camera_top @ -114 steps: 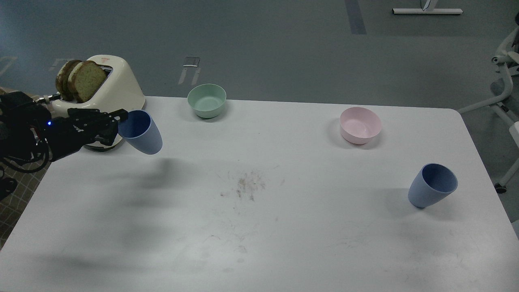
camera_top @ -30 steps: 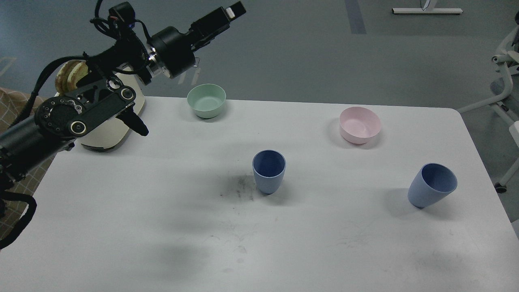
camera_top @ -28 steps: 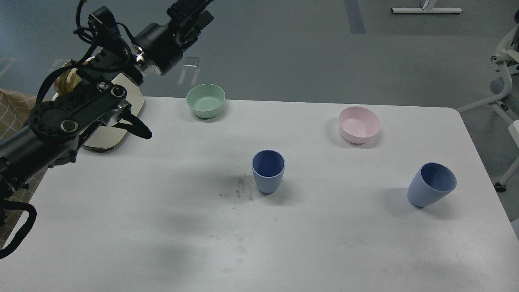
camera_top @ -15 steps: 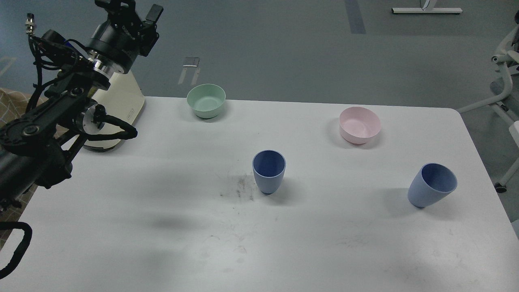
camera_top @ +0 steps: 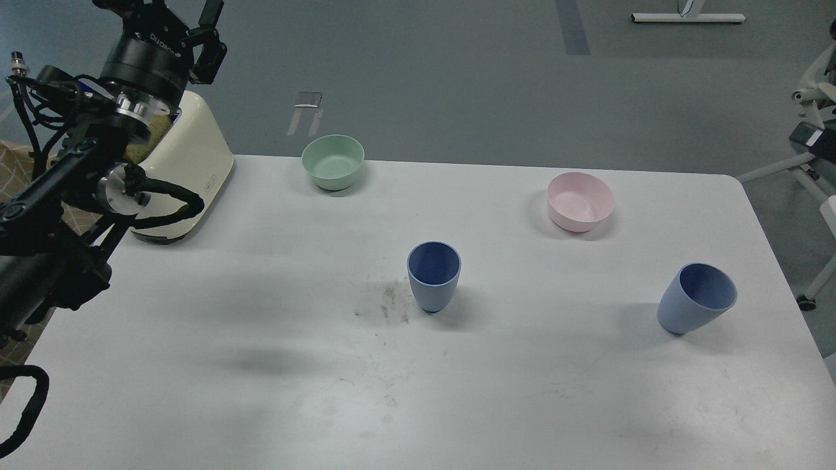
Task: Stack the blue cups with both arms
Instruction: 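Withdraw the left arm back toward the toaster, then reach the right gripper to the other blue cup and grasp it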
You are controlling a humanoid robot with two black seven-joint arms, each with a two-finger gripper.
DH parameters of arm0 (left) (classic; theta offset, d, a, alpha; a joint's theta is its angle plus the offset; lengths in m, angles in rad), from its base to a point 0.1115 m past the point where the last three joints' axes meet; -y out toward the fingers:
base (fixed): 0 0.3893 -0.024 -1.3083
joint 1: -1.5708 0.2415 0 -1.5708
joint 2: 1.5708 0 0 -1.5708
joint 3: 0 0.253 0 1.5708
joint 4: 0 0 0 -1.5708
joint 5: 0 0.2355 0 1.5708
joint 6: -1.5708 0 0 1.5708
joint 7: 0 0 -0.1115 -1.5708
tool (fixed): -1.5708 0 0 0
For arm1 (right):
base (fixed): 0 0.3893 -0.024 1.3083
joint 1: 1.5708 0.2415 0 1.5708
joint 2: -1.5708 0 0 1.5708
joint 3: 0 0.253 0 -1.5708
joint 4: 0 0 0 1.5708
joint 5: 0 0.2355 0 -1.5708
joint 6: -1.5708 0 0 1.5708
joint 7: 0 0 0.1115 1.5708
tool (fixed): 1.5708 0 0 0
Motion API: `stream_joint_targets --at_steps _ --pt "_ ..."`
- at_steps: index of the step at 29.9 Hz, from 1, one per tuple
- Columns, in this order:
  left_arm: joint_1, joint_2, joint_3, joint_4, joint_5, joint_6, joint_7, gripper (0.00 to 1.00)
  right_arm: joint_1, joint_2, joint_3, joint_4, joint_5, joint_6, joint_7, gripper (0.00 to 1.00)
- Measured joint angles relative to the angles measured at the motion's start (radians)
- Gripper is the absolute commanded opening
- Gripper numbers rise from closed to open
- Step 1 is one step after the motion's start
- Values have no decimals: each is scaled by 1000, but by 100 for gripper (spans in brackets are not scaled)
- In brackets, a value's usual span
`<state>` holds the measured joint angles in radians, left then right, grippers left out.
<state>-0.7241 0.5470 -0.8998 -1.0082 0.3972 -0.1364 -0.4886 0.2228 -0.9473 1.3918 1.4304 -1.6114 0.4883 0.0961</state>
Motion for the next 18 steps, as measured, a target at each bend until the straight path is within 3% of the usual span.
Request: stream_joint_targets --at_steps 18 --pt "6 -17 2 5 -1 1 0 98 -14 67 -233 13 -297 0 -1 99"
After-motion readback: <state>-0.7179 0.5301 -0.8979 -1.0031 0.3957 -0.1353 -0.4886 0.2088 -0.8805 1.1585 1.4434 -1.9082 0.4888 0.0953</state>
